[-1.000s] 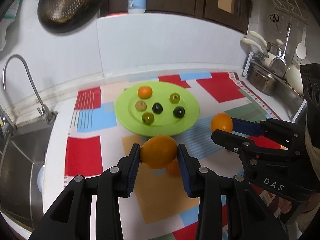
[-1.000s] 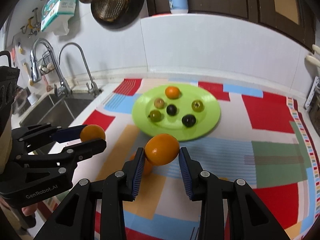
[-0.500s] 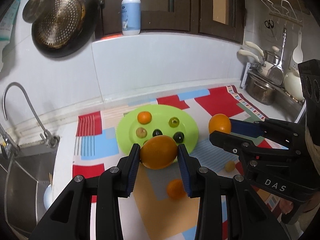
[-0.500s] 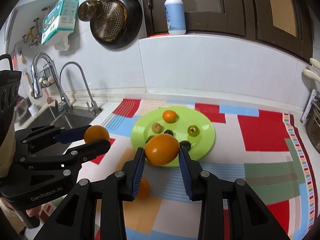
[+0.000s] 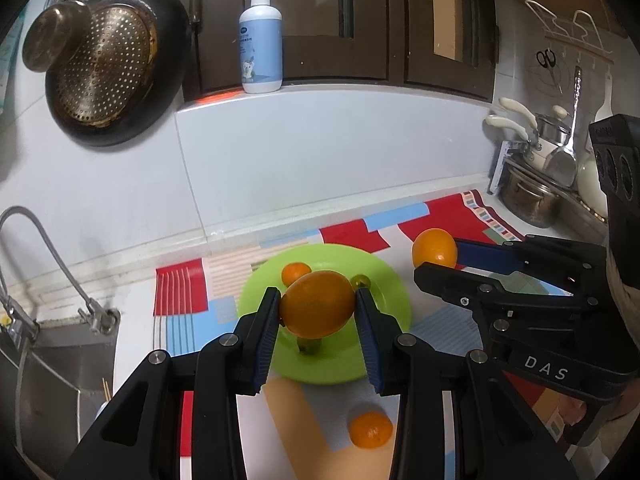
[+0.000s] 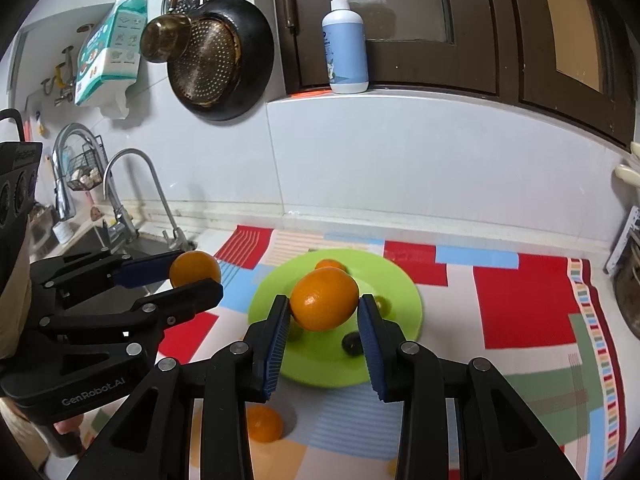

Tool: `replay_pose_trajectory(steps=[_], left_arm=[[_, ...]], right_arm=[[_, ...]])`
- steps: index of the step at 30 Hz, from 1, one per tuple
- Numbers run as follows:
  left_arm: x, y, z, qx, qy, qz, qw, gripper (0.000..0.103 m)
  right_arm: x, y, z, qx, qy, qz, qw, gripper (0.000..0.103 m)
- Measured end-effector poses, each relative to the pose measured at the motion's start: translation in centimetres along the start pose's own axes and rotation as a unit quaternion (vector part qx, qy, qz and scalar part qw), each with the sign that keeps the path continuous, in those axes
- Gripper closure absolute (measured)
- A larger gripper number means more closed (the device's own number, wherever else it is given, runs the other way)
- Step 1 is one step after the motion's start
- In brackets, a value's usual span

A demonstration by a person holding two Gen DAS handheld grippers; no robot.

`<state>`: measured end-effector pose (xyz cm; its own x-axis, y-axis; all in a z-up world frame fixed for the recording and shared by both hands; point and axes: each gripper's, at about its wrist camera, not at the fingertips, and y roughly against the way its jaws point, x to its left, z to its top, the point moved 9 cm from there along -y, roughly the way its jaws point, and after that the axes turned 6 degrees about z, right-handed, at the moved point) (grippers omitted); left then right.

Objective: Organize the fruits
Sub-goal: 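Carry both oranges over the green plate with both tools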

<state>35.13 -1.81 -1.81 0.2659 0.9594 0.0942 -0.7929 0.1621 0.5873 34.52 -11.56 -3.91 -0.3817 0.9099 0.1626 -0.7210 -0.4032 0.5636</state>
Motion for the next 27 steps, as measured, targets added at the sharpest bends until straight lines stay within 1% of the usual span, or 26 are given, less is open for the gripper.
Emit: replay_pose_trajectory(steps=[7, 13, 19, 27], left_arm=[[0.7, -2.1, 1.7, 0.0, -0.006, 0.003, 1.0, 0.066], [1.4, -4.4, 2.4, 0.007, -0.006, 0.003, 1.0, 0.066], [1.9, -7.2, 2.4, 0.019, -0.008, 0.002, 0.9998, 0.066], [2.6, -11.3, 1.7, 0.045, -0.004, 0.003, 0.999, 0.066]], right_arm=[[-0.8, -1.9, 1.7, 0.007, 0.003, 0.003, 1.0, 0.067], [-1.6, -4.1, 2.6, 0.017, 0.007, 0.005, 1.0, 0.067], [-2.8, -6.8, 2.9, 0.034, 0.01, 0.003, 0.999, 0.067], [-4.6, -10.5, 2.5, 0.061, 0.006, 0.001, 0.998, 0.067]])
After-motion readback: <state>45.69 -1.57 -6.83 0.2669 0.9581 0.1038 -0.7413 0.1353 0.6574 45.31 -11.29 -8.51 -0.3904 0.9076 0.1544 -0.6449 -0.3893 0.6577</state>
